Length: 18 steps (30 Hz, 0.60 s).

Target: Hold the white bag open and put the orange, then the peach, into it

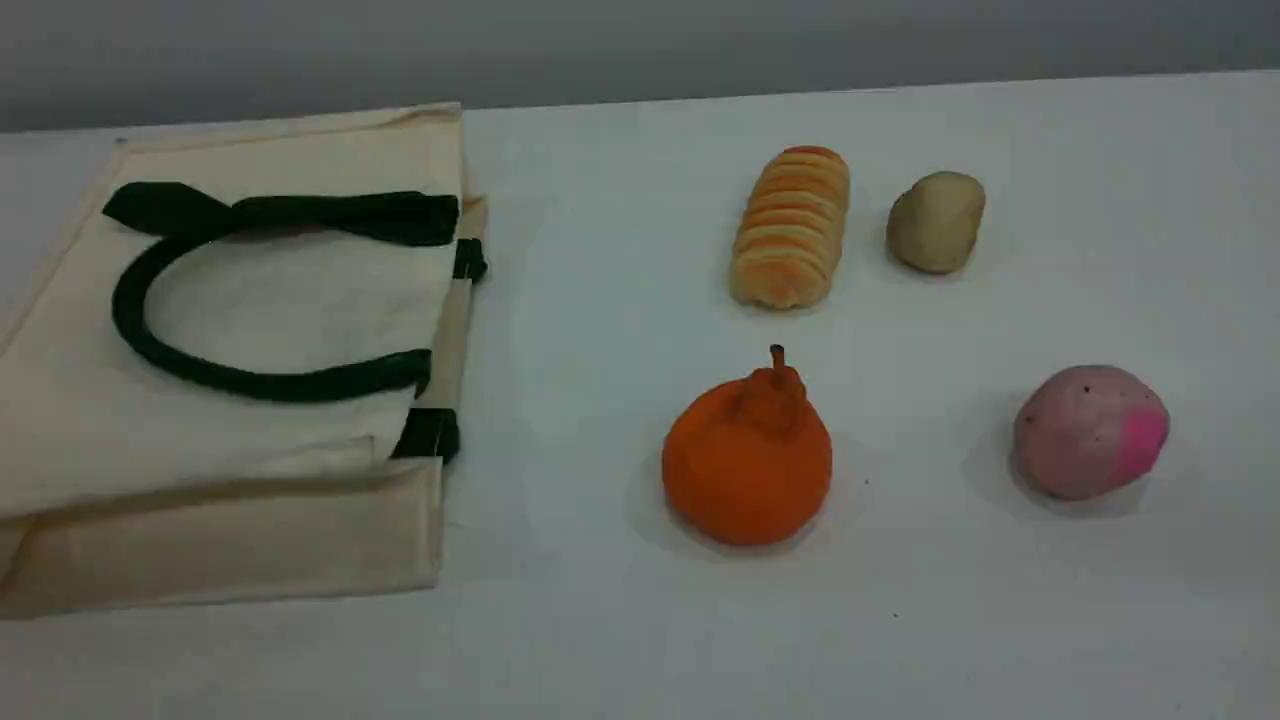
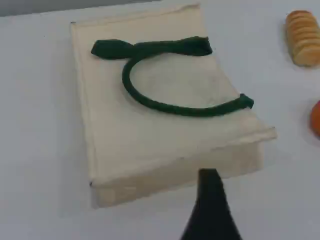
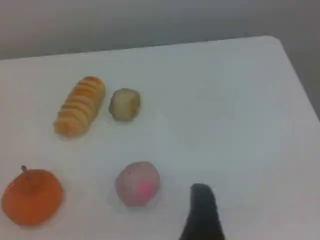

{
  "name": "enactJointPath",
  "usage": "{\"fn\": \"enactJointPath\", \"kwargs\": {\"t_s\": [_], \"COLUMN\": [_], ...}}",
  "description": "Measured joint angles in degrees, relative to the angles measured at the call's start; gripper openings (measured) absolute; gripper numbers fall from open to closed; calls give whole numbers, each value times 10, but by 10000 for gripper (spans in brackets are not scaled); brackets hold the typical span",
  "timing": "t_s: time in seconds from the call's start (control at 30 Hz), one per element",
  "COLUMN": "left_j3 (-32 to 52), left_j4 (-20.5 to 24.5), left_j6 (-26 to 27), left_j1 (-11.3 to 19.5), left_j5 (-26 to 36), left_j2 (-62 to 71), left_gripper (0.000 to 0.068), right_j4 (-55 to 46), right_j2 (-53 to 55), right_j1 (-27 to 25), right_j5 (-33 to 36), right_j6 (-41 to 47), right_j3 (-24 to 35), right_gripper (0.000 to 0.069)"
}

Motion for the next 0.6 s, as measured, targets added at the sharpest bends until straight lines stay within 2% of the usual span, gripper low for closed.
{"fn": "enactJointPath", "kwargs": {"t_s": [0.6], "left_j3": [0], "left_j4": [0], "left_j6": [0], "left_j1": [0], "left_j5": [0], "left_j2": [0], "left_gripper": [464], "right_j4": [0], "right_j2": [0], "right_j1": [0], "right_j5": [0], "right_j6": [0], "right_j3": [0], "right_gripper": [482]}}
